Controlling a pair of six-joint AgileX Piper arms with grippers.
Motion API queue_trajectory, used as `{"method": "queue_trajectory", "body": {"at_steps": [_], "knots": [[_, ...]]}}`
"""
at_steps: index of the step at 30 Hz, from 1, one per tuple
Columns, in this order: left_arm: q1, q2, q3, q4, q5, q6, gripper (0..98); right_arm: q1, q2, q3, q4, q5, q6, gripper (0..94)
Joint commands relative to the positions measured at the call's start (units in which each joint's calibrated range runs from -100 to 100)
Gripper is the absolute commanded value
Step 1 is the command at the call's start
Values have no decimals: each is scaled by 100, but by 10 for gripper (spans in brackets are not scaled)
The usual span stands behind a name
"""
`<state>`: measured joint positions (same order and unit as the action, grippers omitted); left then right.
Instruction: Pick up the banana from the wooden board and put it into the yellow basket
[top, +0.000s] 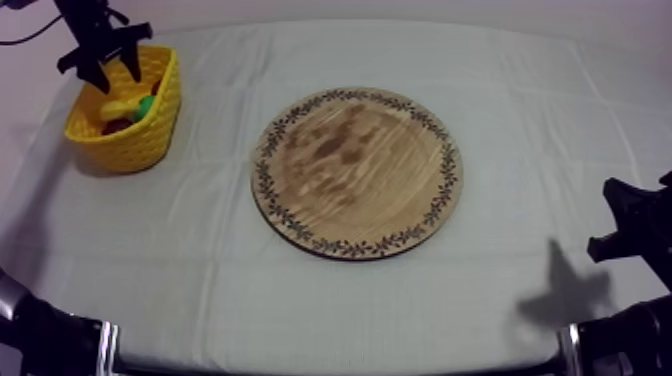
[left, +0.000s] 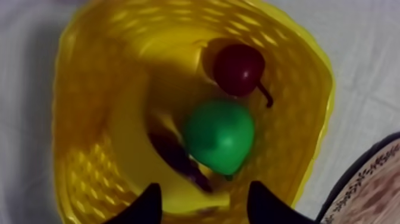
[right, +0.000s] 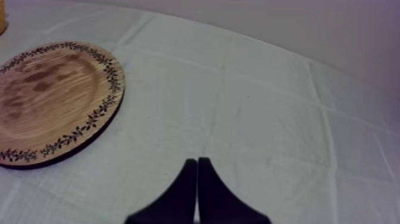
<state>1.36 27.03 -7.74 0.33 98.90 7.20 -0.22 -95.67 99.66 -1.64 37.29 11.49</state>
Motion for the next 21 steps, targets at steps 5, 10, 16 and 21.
{"method": "queue_trajectory", "body": {"at_steps": [5,10,16,21], "knots": [[5,-71,139,5,-72,-136,787,-1,0,1,1,5,1,3],[13,-443,361,-13,-251,-94,779,-1,0,1,1,5,1,3],[19,-1198,902,60,-498,-23,769,-1,0,1,1,5,1,3],[55,-2123,1672,123,-975,-27,715,-1,0,1,1,5,1,3]]}}
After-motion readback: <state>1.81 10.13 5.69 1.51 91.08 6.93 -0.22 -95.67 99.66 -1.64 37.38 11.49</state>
